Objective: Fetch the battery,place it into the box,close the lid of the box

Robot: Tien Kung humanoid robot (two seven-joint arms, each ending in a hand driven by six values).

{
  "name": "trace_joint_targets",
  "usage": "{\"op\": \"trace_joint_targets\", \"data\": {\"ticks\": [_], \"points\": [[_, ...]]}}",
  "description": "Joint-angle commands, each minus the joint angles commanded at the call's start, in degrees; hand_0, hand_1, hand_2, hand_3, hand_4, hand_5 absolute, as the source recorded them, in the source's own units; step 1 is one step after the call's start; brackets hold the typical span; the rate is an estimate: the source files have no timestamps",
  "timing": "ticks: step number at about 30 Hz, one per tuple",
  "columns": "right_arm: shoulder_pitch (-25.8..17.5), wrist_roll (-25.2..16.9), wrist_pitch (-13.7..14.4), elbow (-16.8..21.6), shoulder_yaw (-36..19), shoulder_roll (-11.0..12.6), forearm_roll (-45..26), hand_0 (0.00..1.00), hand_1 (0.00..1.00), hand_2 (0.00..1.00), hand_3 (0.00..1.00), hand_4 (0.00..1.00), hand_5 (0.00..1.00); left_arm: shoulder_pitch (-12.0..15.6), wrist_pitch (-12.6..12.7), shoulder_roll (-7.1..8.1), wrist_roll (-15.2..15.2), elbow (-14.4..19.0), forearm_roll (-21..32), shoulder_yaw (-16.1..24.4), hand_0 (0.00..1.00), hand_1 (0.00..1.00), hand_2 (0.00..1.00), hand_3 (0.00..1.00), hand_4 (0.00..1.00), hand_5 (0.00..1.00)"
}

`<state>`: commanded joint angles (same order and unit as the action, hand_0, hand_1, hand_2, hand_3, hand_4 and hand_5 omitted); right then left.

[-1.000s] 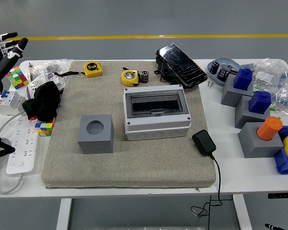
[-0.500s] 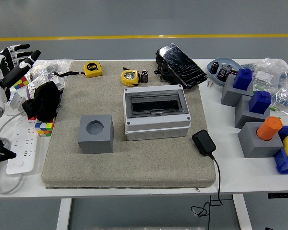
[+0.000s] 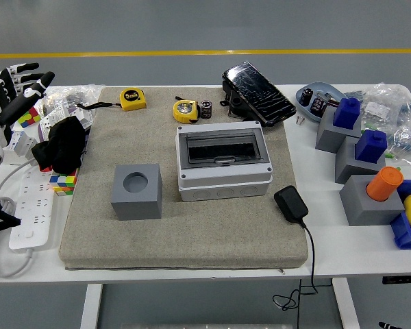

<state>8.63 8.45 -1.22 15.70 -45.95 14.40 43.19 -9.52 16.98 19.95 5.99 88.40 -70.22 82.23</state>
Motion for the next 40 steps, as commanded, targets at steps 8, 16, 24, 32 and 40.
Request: {"op": "trace_joint_targets", "data": {"ticks": [8, 16, 24, 32, 40], "points": [[0.5, 0.0, 0.0, -0.1, 0.3, 0.1, -0.2, 0.667, 0.672, 0.686, 0.533, 0.906, 0.476, -0.2, -0.3, -0.04, 0.3, 0.1, -0.4, 1.0, 0.549, 0.662, 0.657, 0.701, 0.998, 0.520], [0.7, 0.0, 0.0, -0.2, 0.7, 0.0, -0.6, 0.667, 0.672, 0.687, 0.532, 0.904, 0.479, -0.1, -1.2, -0.03, 1.5, -0.2, -0.8, 1.1, 0.547, 0.660, 0.656, 0.703, 0.998, 0.524], [1.0, -0.1, 0.1, -0.1, 1.3, -0.2, -0.8, 0.667, 0.672, 0.686, 0.532, 0.904, 0.483, -0.2, -1.8, -0.13, 1.9, -0.3, -0.9, 1.3, 0.548, 0.657, 0.656, 0.703, 0.998, 0.529], [1.0, 0.0, 0.0, -0.7, 1.7, -0.2, -1.4, 0.666, 0.672, 0.686, 0.534, 0.905, 0.481, -0.2, -1.9, -0.03, 2.1, -0.3, -1.0, 1.3, 0.546, 0.657, 0.654, 0.703, 0.998, 0.529], [1.6, 0.0, 0.0, -0.7, 2.9, -0.2, -1.9, 0.667, 0.672, 0.687, 0.533, 0.904, 0.483, -0.2, -1.9, -0.10, 2.1, -0.4, -1.0, 1.6, 0.540, 0.655, 0.652, 0.703, 0.998, 0.530]]}}
